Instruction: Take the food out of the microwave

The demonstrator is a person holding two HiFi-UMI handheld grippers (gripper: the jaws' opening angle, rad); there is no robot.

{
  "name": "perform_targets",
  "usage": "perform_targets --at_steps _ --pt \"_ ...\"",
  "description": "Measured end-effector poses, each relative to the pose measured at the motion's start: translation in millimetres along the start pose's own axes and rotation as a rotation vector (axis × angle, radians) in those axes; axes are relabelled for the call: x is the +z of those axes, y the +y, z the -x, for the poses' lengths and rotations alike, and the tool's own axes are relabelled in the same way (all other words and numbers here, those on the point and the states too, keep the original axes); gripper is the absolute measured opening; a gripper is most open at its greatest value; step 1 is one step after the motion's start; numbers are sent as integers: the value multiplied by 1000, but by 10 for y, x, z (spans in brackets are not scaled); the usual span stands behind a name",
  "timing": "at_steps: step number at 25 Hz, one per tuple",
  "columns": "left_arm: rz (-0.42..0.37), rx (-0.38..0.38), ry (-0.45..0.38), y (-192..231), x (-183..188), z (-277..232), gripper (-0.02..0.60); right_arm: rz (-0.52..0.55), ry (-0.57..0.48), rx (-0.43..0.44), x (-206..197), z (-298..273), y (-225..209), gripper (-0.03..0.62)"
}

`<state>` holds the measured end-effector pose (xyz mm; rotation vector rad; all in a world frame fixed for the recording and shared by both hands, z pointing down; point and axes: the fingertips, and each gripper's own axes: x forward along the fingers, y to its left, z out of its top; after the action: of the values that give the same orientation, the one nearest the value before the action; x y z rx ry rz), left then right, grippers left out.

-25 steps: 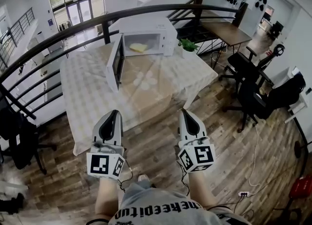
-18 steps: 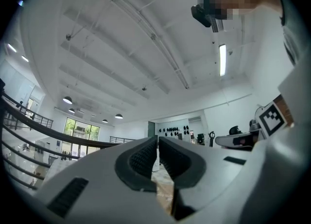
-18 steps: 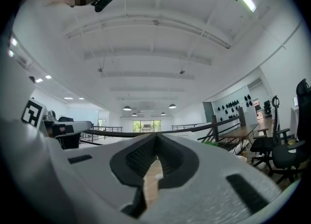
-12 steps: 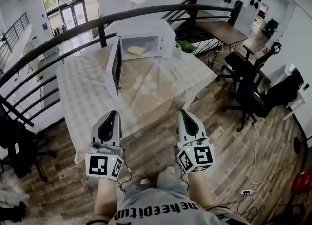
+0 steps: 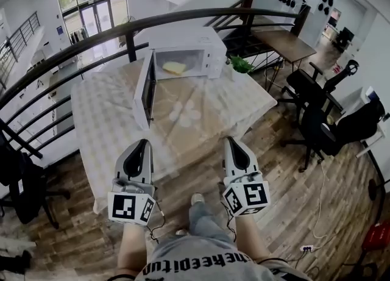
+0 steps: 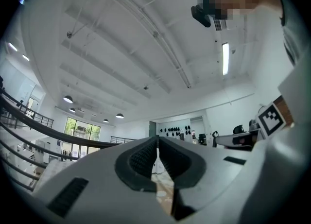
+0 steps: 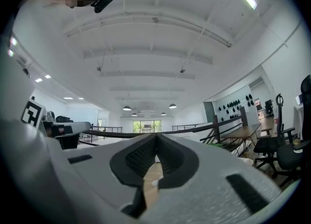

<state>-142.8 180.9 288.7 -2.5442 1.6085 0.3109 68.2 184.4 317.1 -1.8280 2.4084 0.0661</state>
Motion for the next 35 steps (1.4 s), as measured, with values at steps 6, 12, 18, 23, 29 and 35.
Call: perform_targets --at_steps 6,12,18,23,29,35 --pt "-17 23 -16 175 -6 -483 15 0 -13 30 41 -542 -180 5" --pt "-13 37 -26 270 -20 -984 15 5 -24 49 110 -1009 -422 5" --pt "-18 39 -30 250 -116 -1496 15 6 -21 68 120 -1432 -747 5" --pt "-31 67 -33 306 -179 -1880 15 1 -28 93 113 -1818 -993 5" --pt "-45 108 -45 343 -263 -2291 15 -4 -37 135 60 -2235 -1265 5" --pt "-50 122 -30 266 -413 -2539 15 -16 -29 156 -45 -2455 -1486 5"
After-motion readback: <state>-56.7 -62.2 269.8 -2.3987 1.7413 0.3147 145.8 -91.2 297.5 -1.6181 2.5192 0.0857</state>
